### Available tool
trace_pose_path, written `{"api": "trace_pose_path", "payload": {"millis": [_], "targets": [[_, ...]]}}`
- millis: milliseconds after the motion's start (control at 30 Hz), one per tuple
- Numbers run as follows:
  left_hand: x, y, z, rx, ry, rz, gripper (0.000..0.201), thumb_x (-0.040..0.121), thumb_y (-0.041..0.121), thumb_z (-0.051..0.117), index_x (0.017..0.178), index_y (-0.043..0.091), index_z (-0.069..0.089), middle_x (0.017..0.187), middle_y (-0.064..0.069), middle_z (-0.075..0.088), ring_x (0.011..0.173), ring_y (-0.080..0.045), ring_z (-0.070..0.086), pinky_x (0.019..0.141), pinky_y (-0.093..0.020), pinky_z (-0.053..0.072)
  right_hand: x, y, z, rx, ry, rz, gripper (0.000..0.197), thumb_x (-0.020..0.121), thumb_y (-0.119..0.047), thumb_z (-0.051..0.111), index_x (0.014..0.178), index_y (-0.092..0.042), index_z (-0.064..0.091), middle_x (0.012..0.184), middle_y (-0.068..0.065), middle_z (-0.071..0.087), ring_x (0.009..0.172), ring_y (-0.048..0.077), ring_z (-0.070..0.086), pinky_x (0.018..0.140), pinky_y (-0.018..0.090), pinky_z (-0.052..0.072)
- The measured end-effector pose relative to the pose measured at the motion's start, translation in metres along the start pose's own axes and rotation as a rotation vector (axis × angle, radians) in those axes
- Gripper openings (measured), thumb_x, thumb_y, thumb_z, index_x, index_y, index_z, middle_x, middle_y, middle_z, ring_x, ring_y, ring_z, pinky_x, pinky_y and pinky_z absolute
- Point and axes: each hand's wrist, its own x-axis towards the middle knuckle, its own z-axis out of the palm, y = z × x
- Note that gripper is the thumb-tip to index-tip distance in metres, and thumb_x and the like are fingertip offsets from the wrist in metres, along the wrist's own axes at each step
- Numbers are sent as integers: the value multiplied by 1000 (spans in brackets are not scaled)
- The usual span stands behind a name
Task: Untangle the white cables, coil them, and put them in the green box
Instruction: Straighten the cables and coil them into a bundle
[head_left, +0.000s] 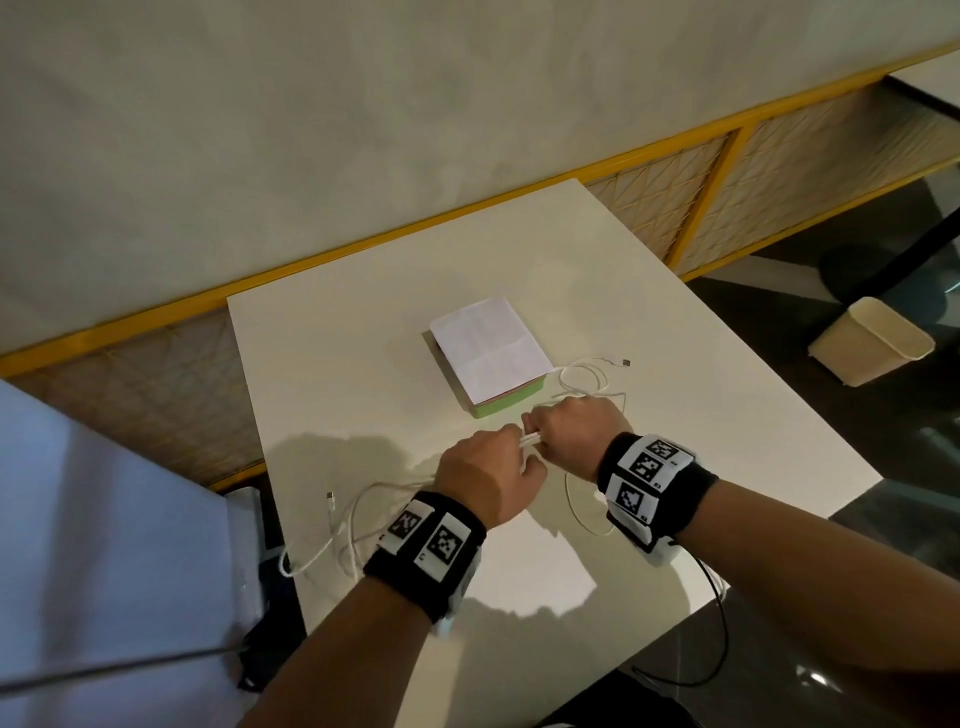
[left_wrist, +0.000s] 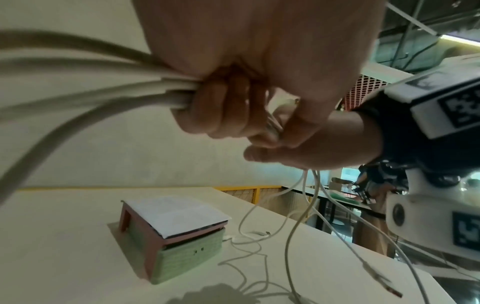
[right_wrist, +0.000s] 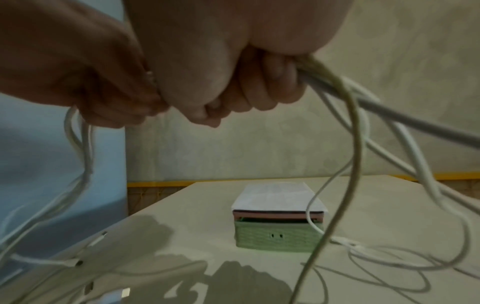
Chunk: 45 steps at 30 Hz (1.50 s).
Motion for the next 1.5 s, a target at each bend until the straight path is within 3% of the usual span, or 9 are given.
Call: {"api": "trace_pose_path", "payload": {"millis": [167, 333, 633, 900, 1000, 1067, 1133, 1267, 1500], "targets": [[-12, -21, -5, 102, 200, 215, 53, 96, 51, 35, 78, 10, 62, 75, -15, 68, 72, -36, 63, 59, -28, 33, -2, 4, 11, 63, 60, -40, 28, 92, -34, 38, 88, -18, 61, 86, 8, 69, 81, 32, 64, 60, 30, 36], [-19, -40, -22, 131, 62, 190, 49, 98, 50, 23, 75, 16, 50, 70, -11, 60, 71, -35, 55, 59, -32, 31, 3, 12, 3, 240, 50, -36, 27, 93, -31, 44, 71, -20, 55, 82, 13, 68, 71, 29, 55, 65, 34, 42], [-32, -100, -33, 27, 164, 121, 56, 77, 68, 6, 55, 24, 32, 48, 3, 42, 55, -28, 48, 54, -33, 33, 7, 71, 5, 343, -28, 211, 43, 97, -41, 36, 101, -14, 68, 102, 16, 69, 97, 35, 59, 78, 36, 44], [-29, -99, -24, -98, 60, -64, 45, 94, 55, 37, 63, 23, 37, 52, 3, 47, 62, -28, 54, 53, -31, 32, 0, 70, -6, 280, -34, 209, 41, 98, -34, 31, 117, -15, 62, 109, 19, 65, 101, 37, 58, 82, 38, 45], [-25, -95, -27, -208, -33, -131, 50, 78, 72, 43, 92, 26, 56, 81, 1, 69, 91, -26, 64, 70, -30, 45, -1, 67, -15, 216, -3, 222, 39, 96, -30, 31, 120, -19, 60, 109, 18, 63, 98, 37, 59, 76, 36, 45], [-21, -92, -32, -271, -82, -170, 99, 60, 87, 36, 140, 27, 39, 133, -3, 59, 127, -23, 52, 103, -38, 41, -4, 64, -22, 171, 21, 221, 42, 97, -35, 29, 117, -18, 60, 108, 18, 63, 97, 38, 60, 78, 38, 46], [-15, -81, -39, -342, -1, -140, 113, 58, 91, 35, 150, 28, 19, 152, -2, 39, 138, -20, 39, 114, -44, 30, -6, 60, -27, 103, 43, 218, 48, 98, -41, 24, 111, -13, 61, 105, 19, 63, 95, 38, 60, 78, 38, 46], [-15, -22, -49, -383, 183, 79, 90, 74, 70, 48, 146, 19, 31, 149, -1, 42, 135, -18, 43, 112, -41, 33, -8, 44, -36, 21, 87, 165, 46, 100, -37, 24, 103, -11, 61, 100, 19, 64, 91, 39, 61, 71, 36, 42], [8, 40, -26, -133, 17, 108, 50, 93, 25, 46, 139, 12, 31, 126, -11, 57, 116, -30, 55, 91, -35, 41, -14, 31, -44, -6, 99, 102, 35, 91, -16, 33, 112, -21, 60, 98, 15, 67, 88, 37, 63, 66, 34, 42]]}}
